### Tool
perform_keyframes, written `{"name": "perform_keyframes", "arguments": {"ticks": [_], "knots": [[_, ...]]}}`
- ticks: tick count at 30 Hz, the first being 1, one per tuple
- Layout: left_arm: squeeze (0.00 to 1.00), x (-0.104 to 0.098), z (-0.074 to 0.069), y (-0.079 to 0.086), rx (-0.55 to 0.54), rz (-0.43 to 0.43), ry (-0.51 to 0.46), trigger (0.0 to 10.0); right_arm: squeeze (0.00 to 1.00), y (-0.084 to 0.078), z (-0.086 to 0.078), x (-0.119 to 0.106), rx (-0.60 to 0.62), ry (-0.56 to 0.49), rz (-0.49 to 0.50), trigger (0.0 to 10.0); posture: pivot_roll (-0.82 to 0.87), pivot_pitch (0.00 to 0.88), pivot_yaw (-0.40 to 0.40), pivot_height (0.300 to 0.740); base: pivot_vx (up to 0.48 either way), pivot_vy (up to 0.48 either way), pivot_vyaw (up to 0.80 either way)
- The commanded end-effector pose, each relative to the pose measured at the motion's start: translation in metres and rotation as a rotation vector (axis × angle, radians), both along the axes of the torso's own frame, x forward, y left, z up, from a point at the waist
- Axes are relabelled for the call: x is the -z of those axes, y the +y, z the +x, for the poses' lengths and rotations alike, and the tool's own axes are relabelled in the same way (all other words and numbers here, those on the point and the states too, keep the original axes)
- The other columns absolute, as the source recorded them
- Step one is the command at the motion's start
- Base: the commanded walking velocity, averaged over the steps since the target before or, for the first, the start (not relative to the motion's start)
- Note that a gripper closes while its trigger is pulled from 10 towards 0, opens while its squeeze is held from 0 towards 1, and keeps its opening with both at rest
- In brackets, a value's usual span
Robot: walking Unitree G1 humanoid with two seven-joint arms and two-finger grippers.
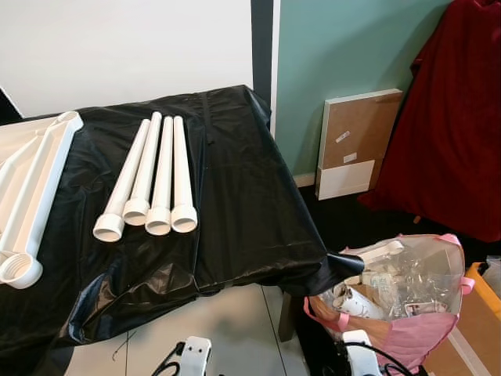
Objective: Building children table
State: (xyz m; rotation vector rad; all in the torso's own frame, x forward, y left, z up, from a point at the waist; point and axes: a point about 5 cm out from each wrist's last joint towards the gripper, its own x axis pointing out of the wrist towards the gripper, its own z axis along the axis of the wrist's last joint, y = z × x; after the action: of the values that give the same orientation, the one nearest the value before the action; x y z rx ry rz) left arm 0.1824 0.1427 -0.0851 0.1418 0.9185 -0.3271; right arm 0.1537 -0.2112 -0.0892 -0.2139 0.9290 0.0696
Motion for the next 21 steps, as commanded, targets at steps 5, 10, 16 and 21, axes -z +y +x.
{"name": "perform_keyframes", "arguments": {"ticks": [5,10,16,21], "knots": [[0.00,-0.0027,0.0039,0.0074,0.013,-0.008,-0.017,10.0,0.00,-0.0026,-0.0204,0.0081,0.001,0.078,-0.026,10.0,-0.21,0.000,0.077,0.740,0.000,0.000,0.00],[0.00,-0.0028,0.0037,0.0084,0.002,-0.016,-0.016,10.0,0.00,-0.0020,-0.0206,0.0082,-0.006,0.078,-0.022,10.0,-0.21,0.000,0.075,0.740,0.000,0.000,0.00],[0.00,-0.0033,0.0048,0.0079,0.005,-0.013,-0.021,10.0,0.00,-0.0023,-0.0213,0.0083,-0.005,0.076,-0.022,10.0,-0.21,0.000,0.070,0.740,0.000,0.000,0.00],[0.00,-0.0035,0.0053,0.0092,0.003,-0.006,-0.023,10.0,0.00,-0.0051,-0.0230,0.0082,0.003,0.076,-0.030,10.0,-0.20,0.000,0.062,0.740,0.000,0.000,0.00]]}}
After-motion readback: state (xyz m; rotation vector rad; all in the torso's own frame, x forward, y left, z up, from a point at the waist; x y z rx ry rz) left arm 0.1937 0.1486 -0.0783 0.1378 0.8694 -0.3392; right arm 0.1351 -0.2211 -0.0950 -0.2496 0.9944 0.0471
